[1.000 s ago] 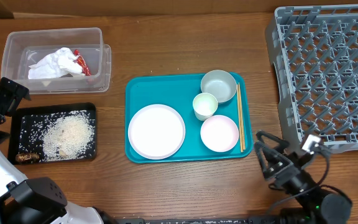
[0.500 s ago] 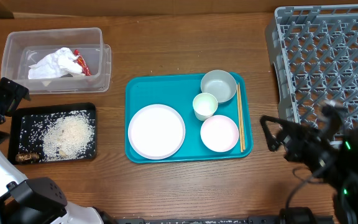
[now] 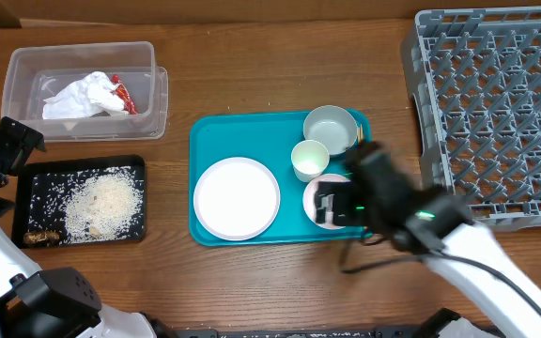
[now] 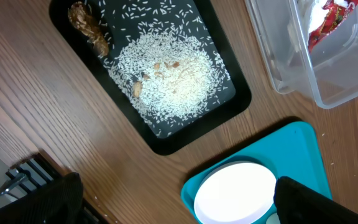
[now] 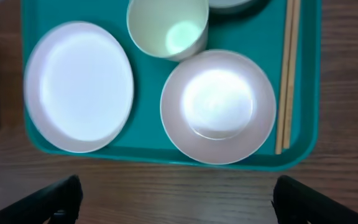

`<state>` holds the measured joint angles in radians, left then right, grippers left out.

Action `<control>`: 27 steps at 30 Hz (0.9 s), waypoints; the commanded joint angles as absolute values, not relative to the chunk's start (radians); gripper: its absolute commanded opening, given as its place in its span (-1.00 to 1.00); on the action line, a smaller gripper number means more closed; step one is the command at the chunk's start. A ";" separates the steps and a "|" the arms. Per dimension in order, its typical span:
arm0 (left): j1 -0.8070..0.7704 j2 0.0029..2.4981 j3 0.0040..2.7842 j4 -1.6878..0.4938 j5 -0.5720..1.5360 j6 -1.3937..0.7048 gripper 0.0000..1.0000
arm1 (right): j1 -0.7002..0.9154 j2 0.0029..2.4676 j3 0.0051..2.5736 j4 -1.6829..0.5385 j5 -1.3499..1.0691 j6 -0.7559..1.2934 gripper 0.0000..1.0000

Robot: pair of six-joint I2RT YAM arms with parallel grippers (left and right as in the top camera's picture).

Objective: Sort waste into correct bins and load items into the dishwasher
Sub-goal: 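Reach the right gripper to the small white cup on the teal tray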

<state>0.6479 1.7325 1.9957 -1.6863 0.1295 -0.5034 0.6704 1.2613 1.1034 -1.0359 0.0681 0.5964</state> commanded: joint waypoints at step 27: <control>0.641 1.730 1.991 -1.687 0.123 -0.521 0.99 | 0.758 1.701 1.117 -0.760 0.160 0.715 0.40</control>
<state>0.6479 1.7325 1.9957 -1.6863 0.1291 -0.5034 0.7593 1.6577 1.1038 -0.7650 0.1276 0.6846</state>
